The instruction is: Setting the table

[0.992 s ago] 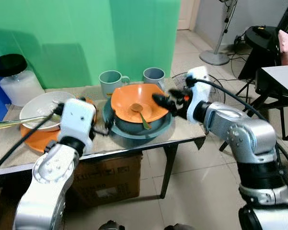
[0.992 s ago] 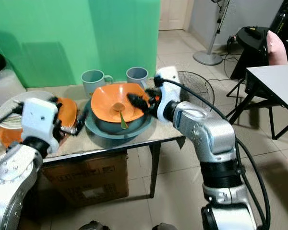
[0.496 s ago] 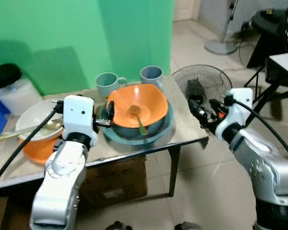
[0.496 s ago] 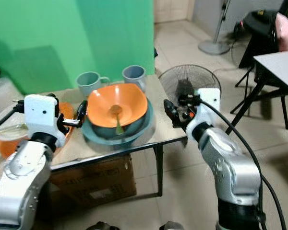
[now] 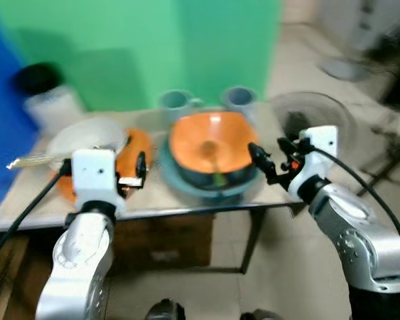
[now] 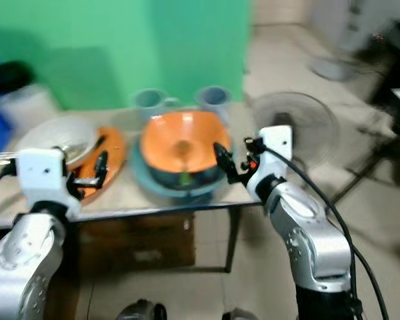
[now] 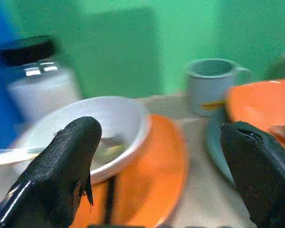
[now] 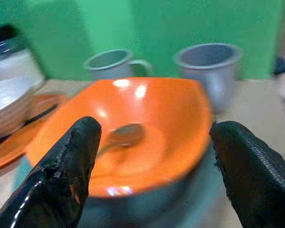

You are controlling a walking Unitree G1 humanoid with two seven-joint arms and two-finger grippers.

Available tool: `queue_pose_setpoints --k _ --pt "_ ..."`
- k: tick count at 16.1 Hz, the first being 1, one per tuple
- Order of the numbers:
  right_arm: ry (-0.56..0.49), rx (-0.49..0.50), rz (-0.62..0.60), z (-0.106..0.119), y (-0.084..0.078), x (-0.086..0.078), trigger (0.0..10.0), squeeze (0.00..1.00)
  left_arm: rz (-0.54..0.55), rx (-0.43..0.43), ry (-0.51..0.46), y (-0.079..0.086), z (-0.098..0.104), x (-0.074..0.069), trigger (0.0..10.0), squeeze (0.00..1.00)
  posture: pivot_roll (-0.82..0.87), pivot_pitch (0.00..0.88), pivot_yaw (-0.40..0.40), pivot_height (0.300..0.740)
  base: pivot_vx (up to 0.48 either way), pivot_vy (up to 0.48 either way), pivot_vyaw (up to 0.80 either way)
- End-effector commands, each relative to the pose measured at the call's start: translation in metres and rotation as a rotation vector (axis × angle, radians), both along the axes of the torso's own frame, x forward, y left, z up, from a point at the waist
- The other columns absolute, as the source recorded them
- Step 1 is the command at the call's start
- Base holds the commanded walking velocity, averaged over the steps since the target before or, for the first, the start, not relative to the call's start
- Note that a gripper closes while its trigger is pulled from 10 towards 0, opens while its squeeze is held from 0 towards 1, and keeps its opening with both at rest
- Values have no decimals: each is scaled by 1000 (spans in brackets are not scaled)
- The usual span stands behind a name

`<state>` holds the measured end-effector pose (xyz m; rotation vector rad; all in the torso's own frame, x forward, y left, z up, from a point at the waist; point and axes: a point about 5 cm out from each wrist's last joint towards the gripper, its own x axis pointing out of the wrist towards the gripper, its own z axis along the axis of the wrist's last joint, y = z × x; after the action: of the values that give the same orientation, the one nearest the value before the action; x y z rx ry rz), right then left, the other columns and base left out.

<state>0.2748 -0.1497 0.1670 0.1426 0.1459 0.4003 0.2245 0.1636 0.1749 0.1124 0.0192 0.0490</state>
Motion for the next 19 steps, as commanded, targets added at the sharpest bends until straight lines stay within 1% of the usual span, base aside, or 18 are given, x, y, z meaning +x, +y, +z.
queue_pose_setpoints --k 1,2,3,5,6,8,9,10,11,12,13,14,15,16,17,18,19 --pt "-11 42 -22 4 -2 3 10000 0 31 13 -18 5 5 -2 10000 0 -56 48 55 740 262 0 0" --pt "8 94 -63 4 -4 6 10000 0 30 17 -19 7 6 -1 10000 0 -56 44 54 740 266 0 0" --pt "-23 73 -63 9 -5 10 10000 0 35 32 -18 11 5 2 10000 0 -53 36 51 740 0 0 0" --pt "-48 69 -80 17 -7 15 10000 0 48 36 -19 13 6 5 10000 0 -53 29 48 740 0 0 0" --pt "-48 69 -80 17 -7 15 10000 0 48 36 -19 13 6 5 10000 0 -53 29 48 740 0 0 0" --pt "-33 -17 -62 22 -3 20 10000 0 31 43 -27 13 9 7 10000 0 -52 21 39 740 0 0 0" --pt "-15 -31 -26 26 4 22 10000 0 11 53 -19 12 8 8 10000 0 -49 21 38 740 0 0 0" --pt "46 18 68 28 15 24 10000 0 -22 48 -7 8 8 8 10000 0 -46 19 36 740 0 0 0" --pt "54 15 110 31 22 26 10000 0 -57 60 5 5 7 8 10000 0 -44 18 33 740 0 0 0" --pt "57 29 166 36 33 30 10000 0 -124 75 22 1 6 6 10000 0 -47 17 32 740 0 0 0" --pt "57 27 183 38 38 33 10000 0 -164 94 32 -2 5 6 10000 0 -47 16 28 740 0 0 0" --pt "103 34 219 38 46 37 10000 875 -198 104 64 -3 3 5 10000 0 -48 15 26 740 0 0 0" --pt "155 4 247 36 55 43 10000 1000 -229 115 94 -3 0 4 10000 0 -51 15 23 740 0 0 0" --pt "188 -25 258 35 61 47 10000 1000 -250 128 111 -1 -1 4 10000 0 -55 15 21 740 0 0 0" --pt "264 -70 290 32 72 53 10000 1000 -291 155 150 1 -4 2 10000 0 -58 16 19 740 0 0 0" --pt "292 -135 275 30 74 57 10000 1000 -311 169 159 2 -4 1 10000 0 -62 15 17 740 0 0 0" --pt "363 -179 268 29 79 62 10000 1000 -327 190 172 5 -4 0 10000 0 -61 13 12 740 0 0 0"
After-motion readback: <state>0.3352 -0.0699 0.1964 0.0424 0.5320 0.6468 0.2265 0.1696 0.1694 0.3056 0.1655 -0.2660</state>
